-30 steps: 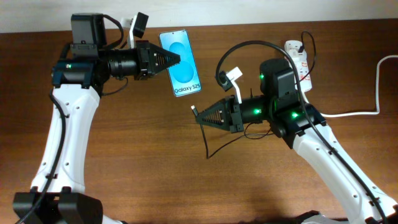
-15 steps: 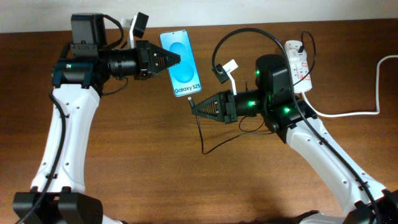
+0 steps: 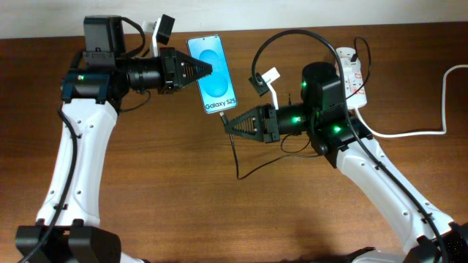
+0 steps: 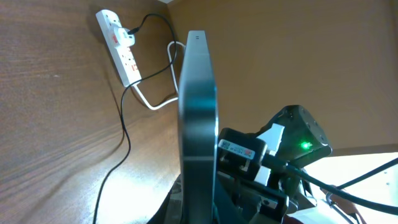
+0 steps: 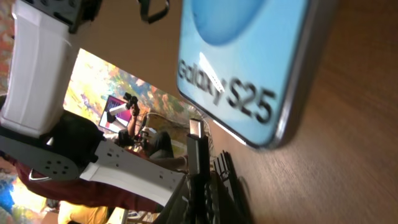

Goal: Plug charger to phone and switch on socket
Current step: 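Push the cable tip up into the phone's charging port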

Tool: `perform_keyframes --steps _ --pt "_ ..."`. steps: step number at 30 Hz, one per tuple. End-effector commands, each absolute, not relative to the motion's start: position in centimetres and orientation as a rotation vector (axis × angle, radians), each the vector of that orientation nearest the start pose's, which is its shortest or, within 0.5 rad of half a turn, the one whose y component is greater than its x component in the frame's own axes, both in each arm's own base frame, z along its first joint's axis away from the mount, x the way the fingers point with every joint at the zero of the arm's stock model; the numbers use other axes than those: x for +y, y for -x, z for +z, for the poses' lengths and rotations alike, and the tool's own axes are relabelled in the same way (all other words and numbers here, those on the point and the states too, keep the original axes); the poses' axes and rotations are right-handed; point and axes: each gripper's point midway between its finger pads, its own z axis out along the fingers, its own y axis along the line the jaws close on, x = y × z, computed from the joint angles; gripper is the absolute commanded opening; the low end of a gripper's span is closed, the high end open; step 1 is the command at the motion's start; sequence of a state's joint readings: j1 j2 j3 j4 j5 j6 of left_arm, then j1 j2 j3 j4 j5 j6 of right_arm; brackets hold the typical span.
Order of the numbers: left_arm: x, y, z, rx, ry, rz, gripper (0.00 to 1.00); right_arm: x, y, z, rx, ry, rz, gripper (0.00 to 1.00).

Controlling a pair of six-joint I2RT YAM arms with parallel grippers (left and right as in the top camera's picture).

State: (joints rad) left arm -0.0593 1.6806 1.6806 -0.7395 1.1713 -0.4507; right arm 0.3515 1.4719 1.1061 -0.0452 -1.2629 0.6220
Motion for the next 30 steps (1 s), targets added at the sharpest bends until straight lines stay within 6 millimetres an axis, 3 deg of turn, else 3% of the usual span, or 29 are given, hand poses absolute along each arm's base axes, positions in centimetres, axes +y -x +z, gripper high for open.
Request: perform_keyframes --steps 1,12,30 --pt "-18.3 -38.6 34.9 2.190 -0.226 -1.644 0.00 28.1 -27.8 29.9 2.025 0.676 1.860 0.04" --pt "-18.3 -38.5 34.9 2.193 -0.220 -1.649 0.00 28.0 -28.1 29.2 2.084 0.608 1.848 0.05" --pt "-18.3 -38.5 34.9 2.205 -0.193 -1.665 0.00 27.0 -28.2 29.6 2.078 0.598 1.892 0.04"
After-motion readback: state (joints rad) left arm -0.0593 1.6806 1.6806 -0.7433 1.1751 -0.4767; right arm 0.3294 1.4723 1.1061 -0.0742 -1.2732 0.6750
